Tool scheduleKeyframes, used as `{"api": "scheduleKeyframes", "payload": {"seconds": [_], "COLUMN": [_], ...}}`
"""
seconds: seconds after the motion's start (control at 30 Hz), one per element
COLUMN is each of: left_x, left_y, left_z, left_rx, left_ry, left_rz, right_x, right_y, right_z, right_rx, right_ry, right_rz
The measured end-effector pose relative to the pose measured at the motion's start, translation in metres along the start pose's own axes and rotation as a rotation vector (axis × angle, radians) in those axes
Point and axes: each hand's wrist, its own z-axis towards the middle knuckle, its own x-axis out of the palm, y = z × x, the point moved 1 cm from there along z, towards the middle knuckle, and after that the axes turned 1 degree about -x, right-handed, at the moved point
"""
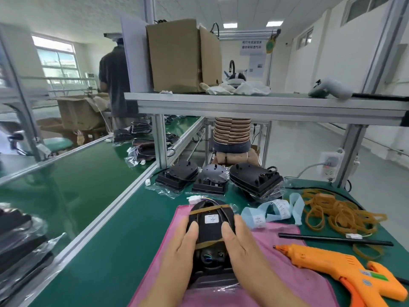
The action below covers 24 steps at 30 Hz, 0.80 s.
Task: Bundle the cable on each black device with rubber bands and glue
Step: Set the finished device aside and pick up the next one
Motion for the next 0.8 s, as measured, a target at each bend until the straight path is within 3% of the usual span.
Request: {"api": "scheduleKeyframes", "payload": {"seconds": [0.1, 0.4, 0.8], "left_x": [-0.022, -0.111, -0.237], "left_y": [-0.004, -0.032, -0.086], "left_z": [0.004, -0.011, -0.067], "left_rx": [-0.124, -0.046, 0.079], "left_ry": [-0.158, -0.523, -1.001], "left_rz": [-0.107, -0.154, -0.008], "right_x": [0.009, 0.081, 0.183], "right_y": [0.029, 0.108, 0.229], "right_z": [0.013, 0.046, 0.048], "right_rx": [-0.058, -0.258, -0.534], "right_ry": [0.071, 0.313, 0.621], "right_rz": [-0.029, -0.029, 0.056]}}
